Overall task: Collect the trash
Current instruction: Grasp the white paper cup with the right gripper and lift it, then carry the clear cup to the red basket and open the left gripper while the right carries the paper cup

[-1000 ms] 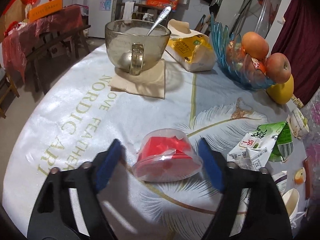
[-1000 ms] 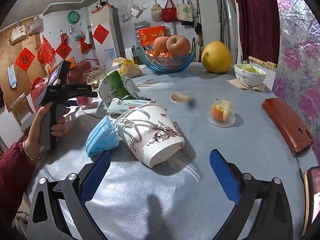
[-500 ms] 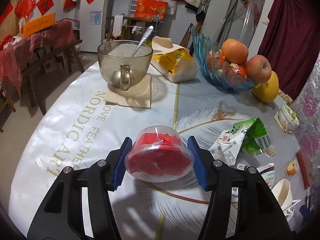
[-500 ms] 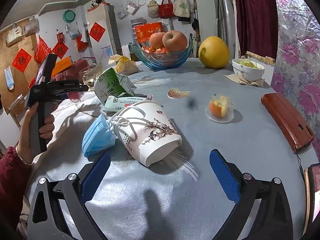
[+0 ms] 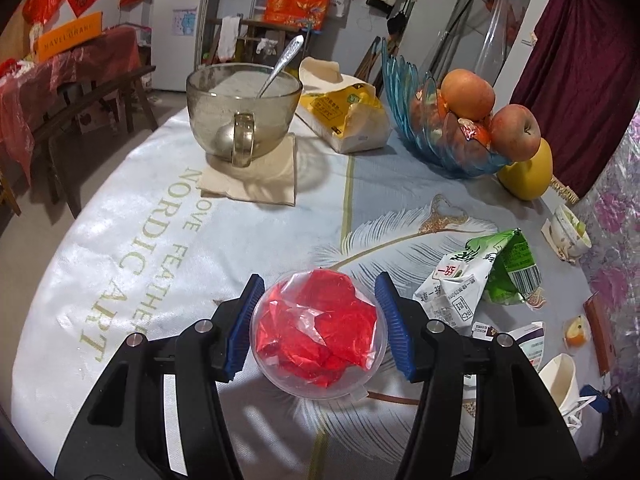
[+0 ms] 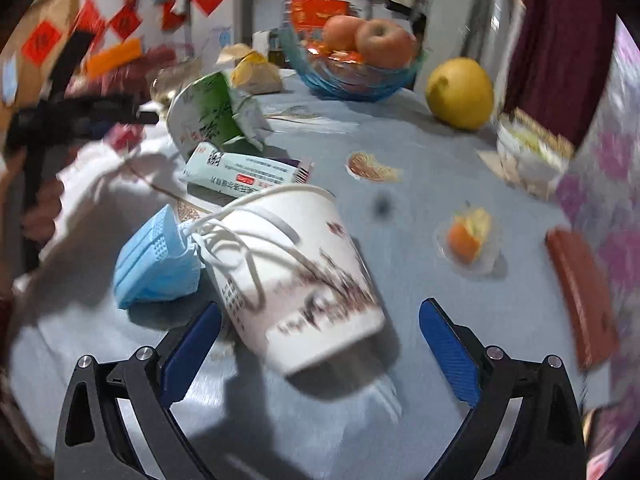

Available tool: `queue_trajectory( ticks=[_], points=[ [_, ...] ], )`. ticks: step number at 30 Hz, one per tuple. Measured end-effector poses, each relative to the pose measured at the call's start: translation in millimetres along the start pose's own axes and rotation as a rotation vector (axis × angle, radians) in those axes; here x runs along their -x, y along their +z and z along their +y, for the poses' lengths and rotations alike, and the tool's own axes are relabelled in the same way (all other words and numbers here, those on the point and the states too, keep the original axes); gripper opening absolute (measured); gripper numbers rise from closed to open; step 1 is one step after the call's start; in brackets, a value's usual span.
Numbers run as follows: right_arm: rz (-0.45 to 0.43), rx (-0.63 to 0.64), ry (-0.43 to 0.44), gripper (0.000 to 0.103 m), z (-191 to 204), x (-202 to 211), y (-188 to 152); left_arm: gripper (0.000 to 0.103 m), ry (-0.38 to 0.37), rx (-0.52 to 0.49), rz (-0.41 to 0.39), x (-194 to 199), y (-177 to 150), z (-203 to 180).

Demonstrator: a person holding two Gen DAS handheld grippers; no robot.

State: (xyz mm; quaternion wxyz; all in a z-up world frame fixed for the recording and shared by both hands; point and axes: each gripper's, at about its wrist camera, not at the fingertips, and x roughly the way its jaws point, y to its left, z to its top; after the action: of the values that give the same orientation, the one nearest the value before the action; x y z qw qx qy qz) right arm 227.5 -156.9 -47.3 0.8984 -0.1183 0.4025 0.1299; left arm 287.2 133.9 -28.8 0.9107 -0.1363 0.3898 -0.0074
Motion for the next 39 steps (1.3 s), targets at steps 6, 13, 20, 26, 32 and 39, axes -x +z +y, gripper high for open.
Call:
queue_trajectory(
  ticks=[6,13,20,26,32,39],
  points=[
    [0.018,0.115,0.019,0.097,19.2,-6.9,4.0,0.057,-0.017,-0.003,-0.001,1.7,0.5,-1.7],
    [-0.112,0.087,0.041,0.075,14.5,21.7,-0.6,0.057,-0.015,-0.006,-0.003,2.4,0.2,-1.8],
    [-0.257,-0.006,0.011,0.076,2.9,74.2,-25.9,0.057,-0.005,-0.017,-0.035,13.2,-6.1,-3.3],
    [-0.336,-0.139,0.034,0.076,-40.9,116.2,-42.3,0.057,-0.001,-0.06,-0.063,38.4,-30.7,-8.9],
    [-0.371,-0.162,0.101,0.076,-51.6,138.1,-60.4,0.057,-0.066,-0.025,-0.074,85.5,-70.4,-5.3],
    [-0.417,-0.181,0.225,0.076,-38.9,154.4,-72.3,0.057,-0.055,-0.029,-0.118,153.5,-96.5,-8.7]
  ],
)
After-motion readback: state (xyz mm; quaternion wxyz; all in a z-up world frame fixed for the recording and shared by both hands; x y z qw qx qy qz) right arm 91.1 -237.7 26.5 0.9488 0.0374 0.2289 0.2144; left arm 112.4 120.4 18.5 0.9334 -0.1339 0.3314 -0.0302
